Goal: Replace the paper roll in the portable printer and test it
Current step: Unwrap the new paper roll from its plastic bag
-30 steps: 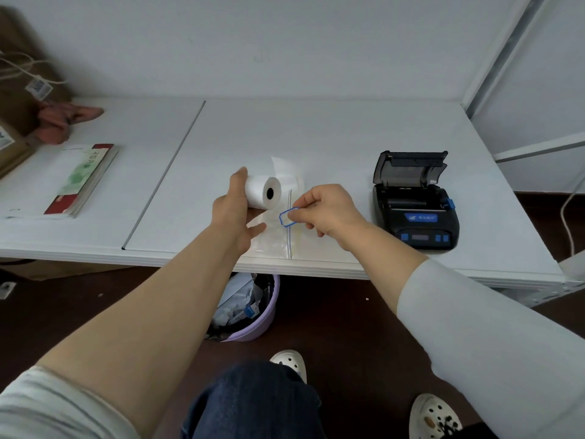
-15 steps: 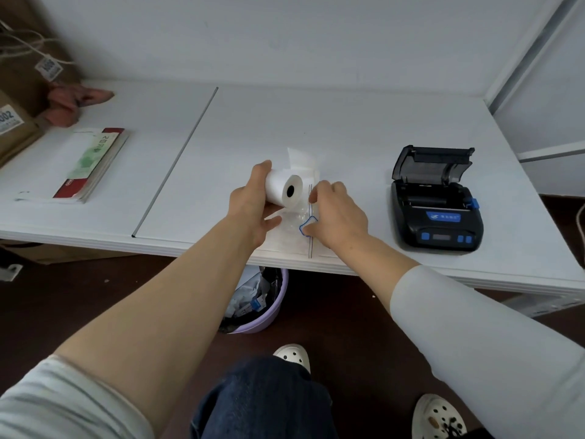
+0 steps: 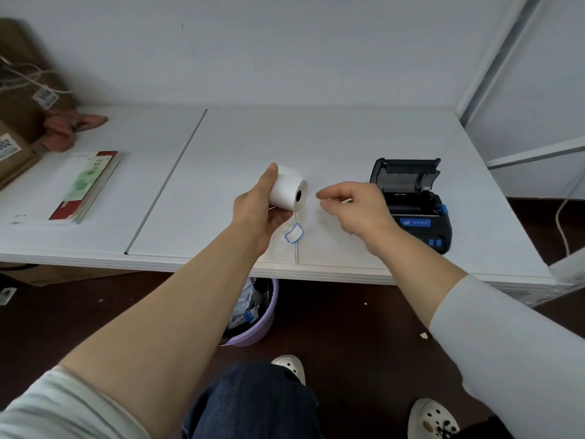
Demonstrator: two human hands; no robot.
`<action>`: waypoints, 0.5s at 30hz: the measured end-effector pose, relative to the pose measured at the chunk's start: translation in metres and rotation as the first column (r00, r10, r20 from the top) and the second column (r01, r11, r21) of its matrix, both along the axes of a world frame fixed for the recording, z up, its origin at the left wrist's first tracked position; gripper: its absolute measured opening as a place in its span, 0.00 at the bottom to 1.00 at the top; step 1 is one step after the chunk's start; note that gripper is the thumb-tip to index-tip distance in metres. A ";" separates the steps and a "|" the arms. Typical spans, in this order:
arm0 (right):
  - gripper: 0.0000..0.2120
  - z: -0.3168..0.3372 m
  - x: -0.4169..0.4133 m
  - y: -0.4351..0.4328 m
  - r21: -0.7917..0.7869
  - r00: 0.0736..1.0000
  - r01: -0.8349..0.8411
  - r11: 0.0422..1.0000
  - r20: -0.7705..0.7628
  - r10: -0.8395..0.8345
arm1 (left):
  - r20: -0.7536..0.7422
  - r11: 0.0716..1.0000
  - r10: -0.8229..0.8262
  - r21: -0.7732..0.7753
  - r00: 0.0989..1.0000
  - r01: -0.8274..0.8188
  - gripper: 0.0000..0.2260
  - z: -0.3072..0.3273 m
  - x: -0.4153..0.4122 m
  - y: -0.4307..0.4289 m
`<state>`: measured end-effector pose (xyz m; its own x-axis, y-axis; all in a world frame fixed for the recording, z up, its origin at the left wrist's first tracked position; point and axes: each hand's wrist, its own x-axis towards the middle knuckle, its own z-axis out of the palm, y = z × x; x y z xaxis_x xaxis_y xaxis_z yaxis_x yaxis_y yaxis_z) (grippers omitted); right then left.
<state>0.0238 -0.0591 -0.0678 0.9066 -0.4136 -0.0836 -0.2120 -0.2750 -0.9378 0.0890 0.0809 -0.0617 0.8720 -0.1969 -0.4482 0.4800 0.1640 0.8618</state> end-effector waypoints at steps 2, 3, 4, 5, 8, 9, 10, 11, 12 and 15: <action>0.14 0.011 -0.011 -0.010 0.231 0.997 0.009 0.973 0.069 -0.026 | 0.010 0.997 -0.072 0.028 0.997 0.071 0.14 0.004 -0.005 -0.010; 0.18 0.015 -0.017 -0.016 0.282 0.995 -0.033 0.959 0.097 0.006 | 0.014 0.992 -0.120 0.039 0.993 0.120 0.14 0.005 -0.008 -0.015; 0.22 0.019 -0.023 -0.022 0.296 0.991 -0.096 0.950 0.118 0.064 | 0.020 0.984 -0.175 0.045 0.984 0.174 0.15 0.007 -0.012 -0.020; 0.27 0.023 -0.030 -0.028 0.285 0.982 -0.169 0.944 0.129 0.137 | 0.030 0.971 -0.236 0.050 0.971 0.234 0.16 0.009 -0.015 -0.025; 0.40 0.031 -0.045 -0.043 0.199 0.935 -0.354 0.914 0.104 0.340 | 0.077 0.888 -0.451 0.136 0.889 0.439 0.21 0.012 -0.025 -0.039; 0.42 0.032 -0.049 -0.046 0.184 0.920 -0.392 0.901 0.094 0.381 | 0.081 0.849 -0.519 0.170 0.851 0.501 0.23 0.012 -0.028 -0.043; 0.43 0.032 -0.051 -0.050 0.183 0.911 -0.413 0.892 0.087 0.404 | 0.075 0.811 -0.574 0.192 0.816 0.553 0.25 0.013 -0.031 -0.047; 0.43 0.031 -0.054 -0.053 0.187 0.909 -0.416 0.890 0.082 0.408 | 0.061 0.780 -0.612 0.207 0.788 0.590 0.25 0.014 -0.034 -0.051; 0.42 0.031 -0.056 -0.056 0.181 0.914 -0.407 0.895 0.081 0.399 | 0.044 0.758 -0.637 0.221 0.770 0.614 0.26 0.014 -0.036 -0.055; 0.37 0.028 -0.065 -0.063 0.130 0.928 -0.369 0.920 0.110 0.356 | -0.003 0.709 -0.676 0.268 0.737 0.652 0.27 0.013 -0.041 -0.064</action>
